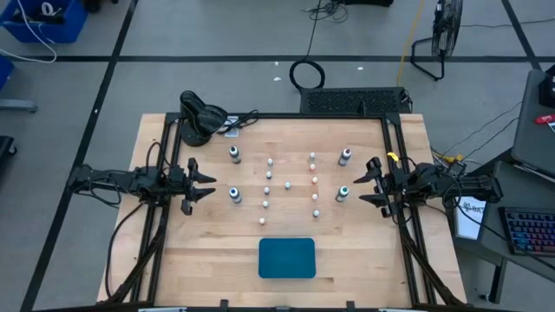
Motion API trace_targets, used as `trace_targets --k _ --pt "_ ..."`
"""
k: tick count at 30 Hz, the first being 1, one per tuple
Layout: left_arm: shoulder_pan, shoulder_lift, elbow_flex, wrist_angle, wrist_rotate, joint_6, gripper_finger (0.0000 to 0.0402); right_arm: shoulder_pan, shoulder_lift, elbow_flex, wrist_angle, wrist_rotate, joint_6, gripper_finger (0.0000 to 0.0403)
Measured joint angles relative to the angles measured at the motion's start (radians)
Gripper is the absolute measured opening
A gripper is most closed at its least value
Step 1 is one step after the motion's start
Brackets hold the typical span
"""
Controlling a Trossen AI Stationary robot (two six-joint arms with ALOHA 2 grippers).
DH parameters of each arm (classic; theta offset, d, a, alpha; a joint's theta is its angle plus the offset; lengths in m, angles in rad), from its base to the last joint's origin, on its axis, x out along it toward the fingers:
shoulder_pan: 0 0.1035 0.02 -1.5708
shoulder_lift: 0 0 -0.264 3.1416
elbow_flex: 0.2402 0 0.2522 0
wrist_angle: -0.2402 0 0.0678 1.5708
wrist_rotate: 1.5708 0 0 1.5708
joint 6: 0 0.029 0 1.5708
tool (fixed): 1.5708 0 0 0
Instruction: Pick & Place food coloring
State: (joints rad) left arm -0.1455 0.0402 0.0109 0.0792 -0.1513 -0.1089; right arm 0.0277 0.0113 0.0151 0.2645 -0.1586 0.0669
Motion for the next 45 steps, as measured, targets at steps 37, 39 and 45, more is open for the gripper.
trace_targets --k 37,39,45 --pt "0.000 0.000 0.000 0.000 0.000 0.000 0.0152 0.000 0.000 0.000 0.023 0.157 0.315 0.0212" --pt "0.000 0.000 0.000 0.000 0.000 0.000 0.0152 0.000 0.001 0.000 0.028 0.157 0.338 0.0212" --pt "0.000 0.000 0.000 0.000 0.000 0.000 0.0152 0.001 0.027 0.056 0.137 0.109 0.296 0.0212"
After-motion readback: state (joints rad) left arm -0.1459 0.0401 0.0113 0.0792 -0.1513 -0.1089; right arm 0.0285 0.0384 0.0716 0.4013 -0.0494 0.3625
